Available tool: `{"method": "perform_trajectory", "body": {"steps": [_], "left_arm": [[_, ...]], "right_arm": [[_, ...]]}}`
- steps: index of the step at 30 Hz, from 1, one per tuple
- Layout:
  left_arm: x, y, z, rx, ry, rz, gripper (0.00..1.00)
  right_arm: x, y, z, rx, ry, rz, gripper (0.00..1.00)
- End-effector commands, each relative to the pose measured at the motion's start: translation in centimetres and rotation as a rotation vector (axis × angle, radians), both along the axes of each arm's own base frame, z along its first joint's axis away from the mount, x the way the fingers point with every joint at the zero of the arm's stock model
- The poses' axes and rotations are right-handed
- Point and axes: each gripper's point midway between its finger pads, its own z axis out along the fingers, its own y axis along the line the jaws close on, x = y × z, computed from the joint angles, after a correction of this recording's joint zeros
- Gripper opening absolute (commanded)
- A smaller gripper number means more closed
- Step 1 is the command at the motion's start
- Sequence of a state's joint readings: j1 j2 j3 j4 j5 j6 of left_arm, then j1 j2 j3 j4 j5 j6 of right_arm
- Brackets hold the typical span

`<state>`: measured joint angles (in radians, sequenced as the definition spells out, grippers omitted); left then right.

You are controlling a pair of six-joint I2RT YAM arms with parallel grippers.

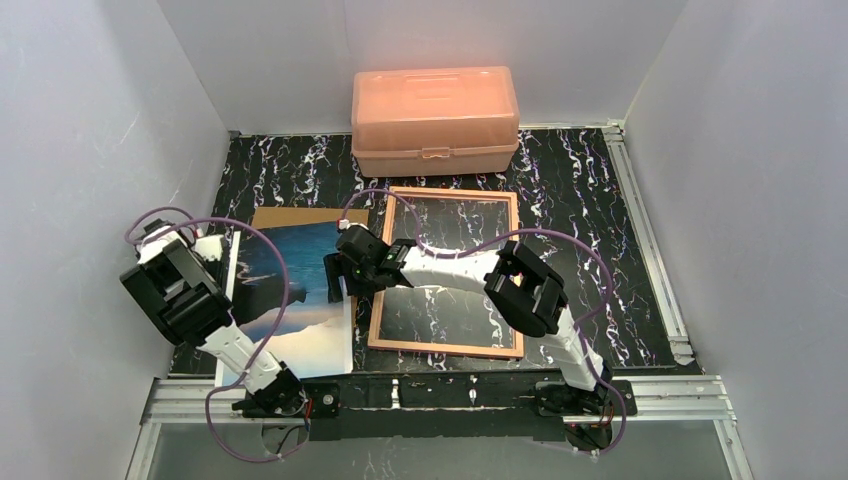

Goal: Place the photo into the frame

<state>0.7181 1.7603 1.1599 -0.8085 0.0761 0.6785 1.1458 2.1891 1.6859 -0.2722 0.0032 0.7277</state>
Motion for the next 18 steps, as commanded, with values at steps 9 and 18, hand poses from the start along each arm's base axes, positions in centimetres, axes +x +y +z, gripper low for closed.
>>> {"method": "perform_trajectory", "body": {"steps": [9, 18], "left_arm": [[0.2, -0.3, -2.6, -0.001, -0.005, 0.008, 0.09], [0.8, -3.0, -2.2, -0.051, -0.026, -0.017, 0.07]], "right_arm": [[-1.1, -2.2, -1.6, -0.004, 0.071, -0.051, 0.83], [-1.6, -3.2, -2.5, -0.015, 0.1, -0.065, 0.83]]}}
